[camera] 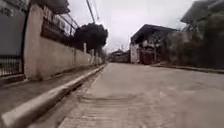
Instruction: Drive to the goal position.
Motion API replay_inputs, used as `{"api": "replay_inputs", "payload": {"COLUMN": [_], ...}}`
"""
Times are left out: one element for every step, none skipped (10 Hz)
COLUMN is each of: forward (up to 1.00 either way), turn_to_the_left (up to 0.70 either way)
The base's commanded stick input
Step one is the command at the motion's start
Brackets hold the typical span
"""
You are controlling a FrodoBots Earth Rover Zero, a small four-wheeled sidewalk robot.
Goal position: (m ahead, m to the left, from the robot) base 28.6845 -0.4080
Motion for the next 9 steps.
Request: {"api": "replay_inputs", "payload": {"forward": [1.0, 1.0, 1.0, 1.0, 1.0, 1.0, 1.0, 1.0, 1.0], "turn_to_the_left": [0.0, 0.0, 0.0, 0.0, 0.0, 0.0, 0.0, 0.0, 0.0]}}
